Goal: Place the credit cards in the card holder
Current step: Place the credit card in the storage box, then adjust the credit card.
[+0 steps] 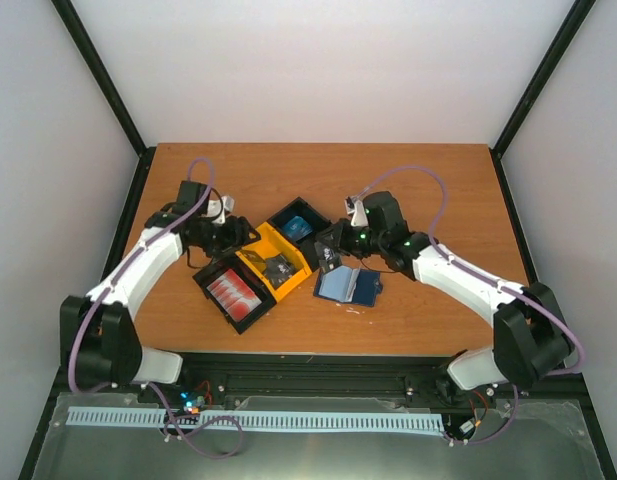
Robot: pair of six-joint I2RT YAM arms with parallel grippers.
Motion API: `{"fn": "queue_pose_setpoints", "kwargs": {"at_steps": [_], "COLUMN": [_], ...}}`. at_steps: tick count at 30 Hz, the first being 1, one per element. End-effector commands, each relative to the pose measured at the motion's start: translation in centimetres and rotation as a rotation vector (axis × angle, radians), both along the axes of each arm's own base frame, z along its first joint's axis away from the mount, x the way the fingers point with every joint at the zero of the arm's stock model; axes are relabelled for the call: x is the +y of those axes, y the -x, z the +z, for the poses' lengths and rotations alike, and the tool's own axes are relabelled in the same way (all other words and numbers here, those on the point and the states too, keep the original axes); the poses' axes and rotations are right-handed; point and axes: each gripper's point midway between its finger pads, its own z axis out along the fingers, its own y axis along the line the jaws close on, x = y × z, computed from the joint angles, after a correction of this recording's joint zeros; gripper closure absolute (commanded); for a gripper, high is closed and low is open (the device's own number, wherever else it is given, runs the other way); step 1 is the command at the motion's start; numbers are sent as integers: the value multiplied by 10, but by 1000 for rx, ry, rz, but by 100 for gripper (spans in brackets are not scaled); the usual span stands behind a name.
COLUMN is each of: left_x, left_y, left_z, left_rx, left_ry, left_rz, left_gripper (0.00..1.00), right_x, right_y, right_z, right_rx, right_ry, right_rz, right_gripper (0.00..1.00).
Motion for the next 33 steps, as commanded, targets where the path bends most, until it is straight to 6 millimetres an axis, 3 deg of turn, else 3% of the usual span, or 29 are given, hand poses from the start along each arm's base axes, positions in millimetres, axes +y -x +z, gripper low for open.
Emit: {"fn": "queue_pose_setpoints", "kwargs": {"at_steps": [1, 4, 6, 15, 19, 21, 25, 27, 33], "left_x": [-45, -80, -96, -150, -154, -156, -157, -157, -154], "left_y": [7, 30, 42, 78, 80, 82, 85, 86, 92], "left_z": [74, 106, 116, 126, 128, 131, 128, 125, 120], "left_rx": [-234, -338, -356, -277, -269, -275, -260, -258, -290], "left_ry": [284, 452, 543, 738, 766, 787, 802, 801, 741], "left_rz": [-135, -252, -297, -427, -444, -462, -483, -487, -536], "left_gripper": [30, 20, 17, 17, 32, 44, 83, 97, 99], "right_x": [-2, 5, 9, 27, 32, 34, 34, 32, 19], "right_y": [5, 9, 13, 36, 42, 45, 49, 50, 64], "right_z": [26, 44, 57, 88, 95, 96, 96, 94, 95], "right_rx": [-75, -78, -79, -62, -69, -70, -75, -78, -158], "right_ry": [-50, -144, -210, -379, -413, -419, -427, -422, -345], "right_rz": [13, 34, 49, 136, 158, 167, 167, 164, 197], "right_gripper": [97, 97, 97, 97, 97, 97, 97, 95, 69]}}
